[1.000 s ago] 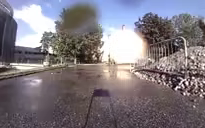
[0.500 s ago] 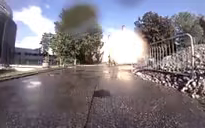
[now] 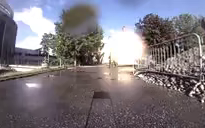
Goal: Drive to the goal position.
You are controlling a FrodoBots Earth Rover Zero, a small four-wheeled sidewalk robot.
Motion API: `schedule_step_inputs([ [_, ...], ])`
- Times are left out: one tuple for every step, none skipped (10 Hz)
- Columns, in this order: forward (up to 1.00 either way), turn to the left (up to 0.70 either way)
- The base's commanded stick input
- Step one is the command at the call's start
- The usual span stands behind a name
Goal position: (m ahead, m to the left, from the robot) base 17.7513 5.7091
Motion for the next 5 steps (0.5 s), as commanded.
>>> schedule_step_inputs([
  [0.5,0.0],
  [0.5,0.0],
  [0.5,0.0],
  [0.5,0.0],
  [0.5,0.0],
])
